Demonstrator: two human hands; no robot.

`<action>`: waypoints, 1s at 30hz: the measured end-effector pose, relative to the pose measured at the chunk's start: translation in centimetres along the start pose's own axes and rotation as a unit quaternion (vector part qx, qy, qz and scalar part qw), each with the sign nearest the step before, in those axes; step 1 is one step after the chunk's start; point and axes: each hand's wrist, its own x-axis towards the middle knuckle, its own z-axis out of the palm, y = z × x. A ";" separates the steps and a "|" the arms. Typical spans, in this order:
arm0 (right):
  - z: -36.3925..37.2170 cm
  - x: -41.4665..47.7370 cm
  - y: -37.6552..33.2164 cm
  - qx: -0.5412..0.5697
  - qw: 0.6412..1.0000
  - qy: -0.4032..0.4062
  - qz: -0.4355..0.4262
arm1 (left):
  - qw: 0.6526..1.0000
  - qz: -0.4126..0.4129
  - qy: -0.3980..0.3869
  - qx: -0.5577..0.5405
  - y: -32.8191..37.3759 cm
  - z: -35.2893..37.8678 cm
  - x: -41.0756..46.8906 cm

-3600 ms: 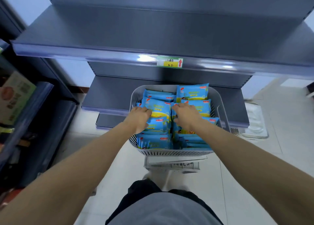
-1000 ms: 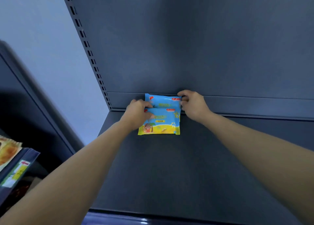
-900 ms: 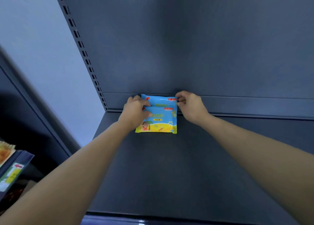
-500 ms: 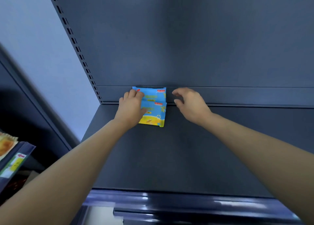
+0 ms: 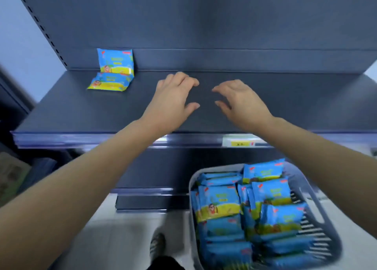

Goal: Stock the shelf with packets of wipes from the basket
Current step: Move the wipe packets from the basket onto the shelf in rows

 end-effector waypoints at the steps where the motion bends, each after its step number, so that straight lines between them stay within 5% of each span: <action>1: -0.4 -2.1 0.9 -0.006 1.000 -0.008 0.001 | 1.000 0.005 -0.009 -0.011 2.0 1.1 -0.8; 8: 1.0 -14.8 6.0 -0.016 0.994 -0.110 0.016 | 0.989 -0.017 -0.130 -0.060 11.3 10.2 -7.4; 17: 6.9 -21.0 8.5 -0.021 0.950 -0.310 0.032 | 0.931 -0.152 -0.331 0.023 8.0 18.3 -14.4; 25: 9.1 -23.9 11.4 -0.034 0.872 -0.483 0.067 | 0.917 -0.151 -0.354 0.104 7.8 21.0 -14.6; 30: 9.1 -24.8 12.5 -0.057 0.847 -0.522 0.083 | 0.907 -0.162 -0.369 0.122 8.2 21.3 -14.4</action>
